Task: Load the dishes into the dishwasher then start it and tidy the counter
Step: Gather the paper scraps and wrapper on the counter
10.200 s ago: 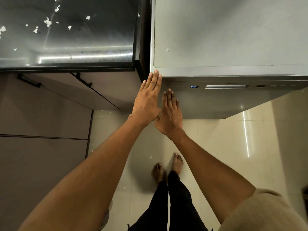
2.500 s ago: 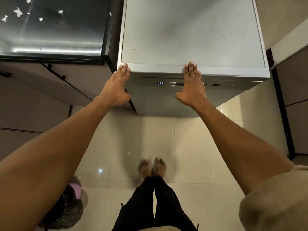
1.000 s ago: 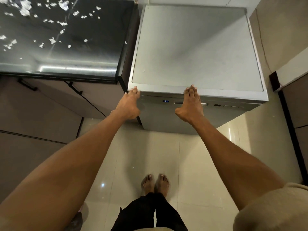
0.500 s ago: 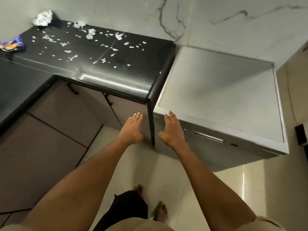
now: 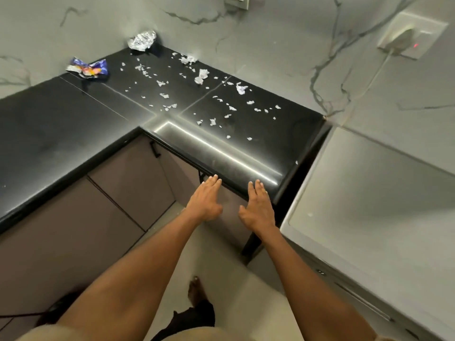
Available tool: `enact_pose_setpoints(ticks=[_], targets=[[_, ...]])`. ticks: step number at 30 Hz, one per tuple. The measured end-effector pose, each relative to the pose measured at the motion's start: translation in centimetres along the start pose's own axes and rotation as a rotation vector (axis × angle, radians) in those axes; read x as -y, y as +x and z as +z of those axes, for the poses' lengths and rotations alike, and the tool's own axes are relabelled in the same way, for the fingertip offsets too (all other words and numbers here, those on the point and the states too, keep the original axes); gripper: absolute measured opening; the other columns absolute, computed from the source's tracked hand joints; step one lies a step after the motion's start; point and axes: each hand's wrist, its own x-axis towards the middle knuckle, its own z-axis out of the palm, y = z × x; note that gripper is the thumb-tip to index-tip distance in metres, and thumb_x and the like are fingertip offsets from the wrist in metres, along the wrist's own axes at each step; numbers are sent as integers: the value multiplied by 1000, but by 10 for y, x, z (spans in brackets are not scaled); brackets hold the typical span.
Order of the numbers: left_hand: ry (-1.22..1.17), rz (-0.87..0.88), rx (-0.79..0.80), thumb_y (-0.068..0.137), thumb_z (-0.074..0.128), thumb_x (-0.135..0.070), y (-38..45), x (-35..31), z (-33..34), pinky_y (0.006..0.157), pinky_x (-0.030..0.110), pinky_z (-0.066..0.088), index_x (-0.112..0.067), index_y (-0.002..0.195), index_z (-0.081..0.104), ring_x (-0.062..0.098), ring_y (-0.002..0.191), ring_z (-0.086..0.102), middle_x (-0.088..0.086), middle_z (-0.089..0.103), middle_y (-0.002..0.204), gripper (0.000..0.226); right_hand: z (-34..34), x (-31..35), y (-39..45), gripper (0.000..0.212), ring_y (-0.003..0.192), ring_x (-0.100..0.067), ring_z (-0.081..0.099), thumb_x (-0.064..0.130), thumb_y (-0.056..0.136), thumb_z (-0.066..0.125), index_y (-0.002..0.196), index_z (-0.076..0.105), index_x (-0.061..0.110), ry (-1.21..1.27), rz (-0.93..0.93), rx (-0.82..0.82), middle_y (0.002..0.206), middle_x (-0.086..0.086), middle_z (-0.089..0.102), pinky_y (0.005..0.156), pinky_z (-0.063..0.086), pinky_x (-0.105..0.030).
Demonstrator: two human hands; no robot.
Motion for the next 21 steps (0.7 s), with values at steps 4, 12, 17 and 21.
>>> enact_pose_setpoints(ticks=[4, 12, 17, 21], targets=[[-15, 15, -30, 87, 54, -16, 37, 31, -14, 125, 33, 1, -9, 159, 14, 19, 154, 1, 8, 4, 167, 82, 10, 18, 42, 78, 156, -25, -5, 35, 101, 49, 161, 6, 9, -13, 42, -1, 168, -13, -4, 127, 1, -36], [-40, 20, -84, 100, 50, -29, 83, 73, -22, 125, 34, 3, -10, 159, 12, 18, 154, -1, 6, 4, 167, 73, 34, 32, 96, 78, 154, -25, -15, 54, 104, 29, 161, -1, 9, -132, 105, -45, 168, -13, -11, 126, -4, -43], [-35, 43, -124, 102, 46, -30, 124, 89, -30, 125, 33, -1, -13, 159, 11, 14, 153, -5, 1, -1, 167, 69, 35, 34, 150, 85, 152, -24, -22, 63, 101, 18, 159, -11, 8, -182, 138, -72, 165, -12, -21, 126, -7, -43], [1, 53, -140, 102, 44, -31, 160, 101, -36, 126, 36, 1, -16, 160, 9, 12, 153, -8, -1, -3, 167, 69, 33, 36, 201, 89, 153, -23, -22, 67, 98, 12, 158, -12, 6, -192, 136, -134, 166, -13, -20, 126, -6, -44]])
